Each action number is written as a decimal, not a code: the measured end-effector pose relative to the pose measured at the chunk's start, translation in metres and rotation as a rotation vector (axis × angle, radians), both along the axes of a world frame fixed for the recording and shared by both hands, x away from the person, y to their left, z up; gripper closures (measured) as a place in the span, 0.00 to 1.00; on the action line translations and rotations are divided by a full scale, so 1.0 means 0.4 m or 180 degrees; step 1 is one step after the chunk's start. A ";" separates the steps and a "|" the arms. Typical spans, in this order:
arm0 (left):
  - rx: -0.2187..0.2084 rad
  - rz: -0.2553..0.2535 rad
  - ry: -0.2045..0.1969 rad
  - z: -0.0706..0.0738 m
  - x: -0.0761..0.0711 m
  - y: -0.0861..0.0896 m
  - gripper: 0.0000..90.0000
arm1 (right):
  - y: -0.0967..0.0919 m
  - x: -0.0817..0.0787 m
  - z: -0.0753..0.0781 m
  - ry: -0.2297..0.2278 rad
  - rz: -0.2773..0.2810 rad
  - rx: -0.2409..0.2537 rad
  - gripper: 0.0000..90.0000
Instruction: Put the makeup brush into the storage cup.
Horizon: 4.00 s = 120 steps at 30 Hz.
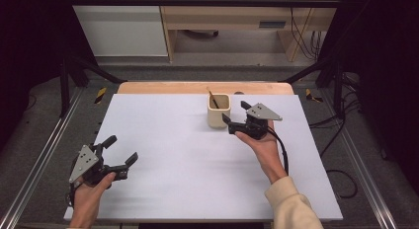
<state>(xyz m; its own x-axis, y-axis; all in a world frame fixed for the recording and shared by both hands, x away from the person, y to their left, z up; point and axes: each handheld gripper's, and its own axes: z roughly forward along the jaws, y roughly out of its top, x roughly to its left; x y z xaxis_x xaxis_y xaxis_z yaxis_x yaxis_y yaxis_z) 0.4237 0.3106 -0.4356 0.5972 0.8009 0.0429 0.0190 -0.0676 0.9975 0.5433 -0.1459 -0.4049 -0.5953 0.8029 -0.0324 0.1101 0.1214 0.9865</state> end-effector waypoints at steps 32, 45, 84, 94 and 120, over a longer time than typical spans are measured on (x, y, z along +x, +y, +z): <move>-0.0023 -0.0034 -0.0023 0.002 -0.004 0.000 0.02 | -0.048 -0.089 0.057 0.0153 -0.0051 0.0008 0.04; -0.0020 -0.0051 -0.0033 0.003 -0.005 0.001 0.01 | -0.110 -0.134 0.054 0.0170 -0.0115 0.0028 0.04; -0.0013 -0.0098 -0.0075 0.005 -0.008 0.002 0.01 | -0.261 -0.229 0.019 0.0107 -0.0345 -0.0166 0.05; -0.0018 -0.0097 -0.0081 0.004 -0.008 0.003 0.00 | -0.303 -0.254 -0.010 0.0096 -0.0440 -0.0167 0.05; 0.0033 -0.0151 -0.0094 0.002 -0.008 -0.002 0.00 | -0.368 -0.302 -0.087 0.0019 -0.0552 -0.0184 0.05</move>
